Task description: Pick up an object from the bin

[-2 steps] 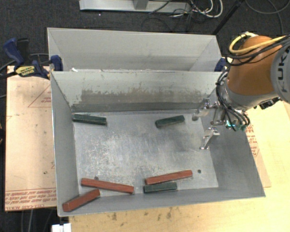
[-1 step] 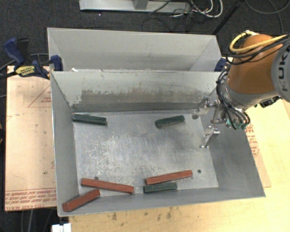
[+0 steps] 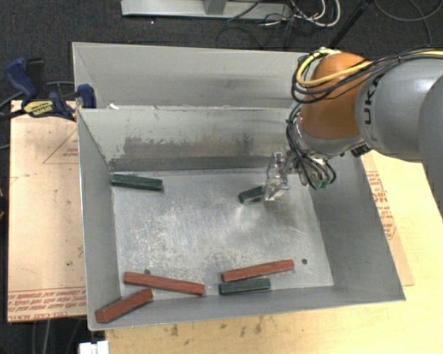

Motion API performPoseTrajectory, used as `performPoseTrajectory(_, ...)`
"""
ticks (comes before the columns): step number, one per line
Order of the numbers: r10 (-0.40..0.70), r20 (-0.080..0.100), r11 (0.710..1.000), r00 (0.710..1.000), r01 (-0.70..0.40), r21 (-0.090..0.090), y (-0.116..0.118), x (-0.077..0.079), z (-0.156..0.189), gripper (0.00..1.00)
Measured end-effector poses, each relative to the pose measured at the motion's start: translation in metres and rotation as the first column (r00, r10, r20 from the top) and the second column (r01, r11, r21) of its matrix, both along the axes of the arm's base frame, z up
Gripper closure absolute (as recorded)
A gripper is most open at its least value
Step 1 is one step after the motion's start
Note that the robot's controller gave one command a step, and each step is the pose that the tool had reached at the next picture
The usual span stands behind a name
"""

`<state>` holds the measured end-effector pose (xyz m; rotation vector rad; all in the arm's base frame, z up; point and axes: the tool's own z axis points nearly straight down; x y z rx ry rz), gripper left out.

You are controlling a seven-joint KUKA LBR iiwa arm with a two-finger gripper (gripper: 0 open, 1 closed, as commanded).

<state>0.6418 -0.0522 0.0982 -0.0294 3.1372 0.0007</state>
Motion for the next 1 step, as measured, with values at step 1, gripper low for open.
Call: performPoseTrajectory(1, 0.000, -0.001, 1.000, 1.000, 0.000, 0.000, 0.0000, -0.0001, 0.0000, 0.00)
